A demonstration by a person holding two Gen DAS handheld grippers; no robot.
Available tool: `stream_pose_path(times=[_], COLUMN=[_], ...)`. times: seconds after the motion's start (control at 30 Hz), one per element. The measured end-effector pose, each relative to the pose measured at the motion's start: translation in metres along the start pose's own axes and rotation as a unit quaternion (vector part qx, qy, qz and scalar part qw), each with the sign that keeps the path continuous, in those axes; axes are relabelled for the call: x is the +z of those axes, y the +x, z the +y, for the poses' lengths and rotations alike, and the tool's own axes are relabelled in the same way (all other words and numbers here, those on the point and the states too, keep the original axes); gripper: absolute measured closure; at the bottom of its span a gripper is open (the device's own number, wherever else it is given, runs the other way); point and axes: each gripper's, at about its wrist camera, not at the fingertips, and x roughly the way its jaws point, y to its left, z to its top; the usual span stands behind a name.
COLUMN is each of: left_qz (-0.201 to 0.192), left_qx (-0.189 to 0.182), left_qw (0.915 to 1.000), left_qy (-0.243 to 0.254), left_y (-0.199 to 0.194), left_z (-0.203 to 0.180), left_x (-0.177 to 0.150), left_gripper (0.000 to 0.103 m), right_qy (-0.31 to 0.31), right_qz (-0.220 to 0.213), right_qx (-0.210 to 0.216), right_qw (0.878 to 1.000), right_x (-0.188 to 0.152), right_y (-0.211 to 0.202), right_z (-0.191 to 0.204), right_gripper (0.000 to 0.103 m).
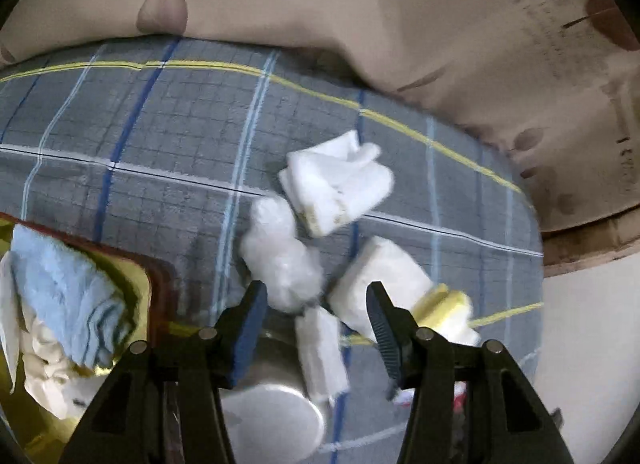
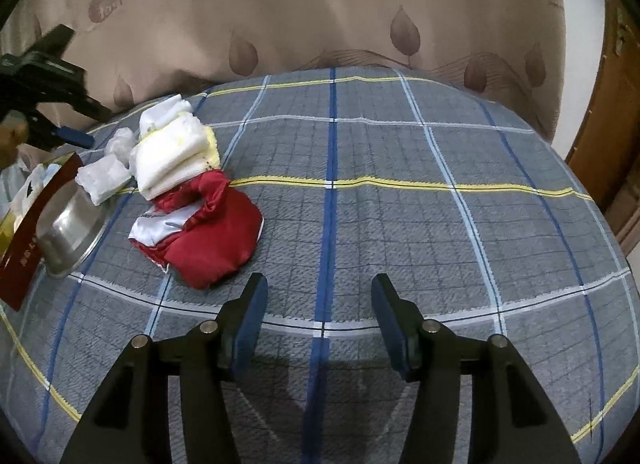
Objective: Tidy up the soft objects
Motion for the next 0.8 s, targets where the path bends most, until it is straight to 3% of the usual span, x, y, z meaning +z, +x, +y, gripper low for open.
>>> stream_pose_path(times=[0.27, 0.5, 0.53, 0.57, 0.67, 0.8], left_qz=[0.014, -0.016, -0.018, -0.02, -0.019, -0.052], left_qx=[0.036, 0.086, 0.095, 0.107, 0.1, 0.112], left_qw=[0.9992, 0.9955, 0.9943, 0.9922, 0.9925, 0.9876], left_qy=[-0.008, 0.036, 0.045, 0.06, 0.068, 0.097], left_y=[0.029, 0.039, 0.041, 0.043, 0.047, 0.032], left_z=[0.017, 0.008, 0.004, 0.0, -0.001, -0.009], left_x=[0.013, 0.014, 0.013, 0.013, 0.013, 0.006], left_gripper=[0.05, 0.051, 0.063, 0.067, 0.069, 0.073], right_qy=[0.005, 0.005, 0.005, 0.005, 0.005, 0.006], right_qz=[0.007, 0.012, 0.013, 0.013, 0.014, 0.015], right_qx=[0.018, 0.022, 0.022, 0.022, 0.022, 0.022], right_qw=[1.0, 1.0, 1.0, 1.0, 1.0, 1.0], right_x=[0.0, 0.0, 0.0, 0.0, 0.001, -0.001], right_y=[0.004, 0.007, 0.007, 0.008, 0.009, 0.008], right_z=[-0.002, -0.001, -0.001, -0.001, -0.001, -0.001], right_gripper=[0.051, 0.051, 0.051, 0.051, 0.05, 0.05])
